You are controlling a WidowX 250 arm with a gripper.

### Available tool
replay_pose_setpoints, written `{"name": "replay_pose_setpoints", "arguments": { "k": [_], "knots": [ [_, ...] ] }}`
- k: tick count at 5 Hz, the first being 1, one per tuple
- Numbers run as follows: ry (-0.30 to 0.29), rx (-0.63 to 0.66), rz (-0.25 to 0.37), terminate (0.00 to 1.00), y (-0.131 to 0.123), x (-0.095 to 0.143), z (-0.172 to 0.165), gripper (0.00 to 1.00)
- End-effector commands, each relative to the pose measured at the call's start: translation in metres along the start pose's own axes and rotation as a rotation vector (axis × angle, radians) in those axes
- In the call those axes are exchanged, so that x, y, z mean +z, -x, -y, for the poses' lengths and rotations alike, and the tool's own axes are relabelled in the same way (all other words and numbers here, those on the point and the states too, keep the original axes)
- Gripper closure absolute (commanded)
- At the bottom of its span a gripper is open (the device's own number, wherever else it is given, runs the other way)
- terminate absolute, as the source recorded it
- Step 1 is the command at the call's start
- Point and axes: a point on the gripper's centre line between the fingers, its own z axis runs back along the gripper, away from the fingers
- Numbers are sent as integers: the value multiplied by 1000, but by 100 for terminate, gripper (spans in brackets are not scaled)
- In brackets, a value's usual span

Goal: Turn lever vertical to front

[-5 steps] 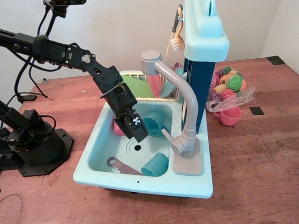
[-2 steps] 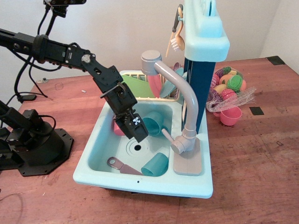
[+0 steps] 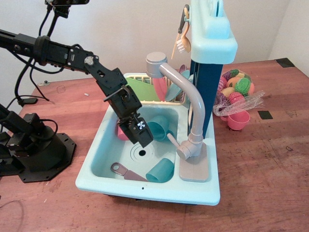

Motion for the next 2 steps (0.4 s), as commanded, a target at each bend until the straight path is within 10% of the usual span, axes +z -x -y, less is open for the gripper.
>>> {"name": "replay_pose_setpoints", "arguments": {
  "k": [1, 2],
  "knots": [
    [7, -7, 18, 0, -6, 2, 1, 0],
    [7, -7, 18, 100, -6, 2, 1, 0]
  ]
}}
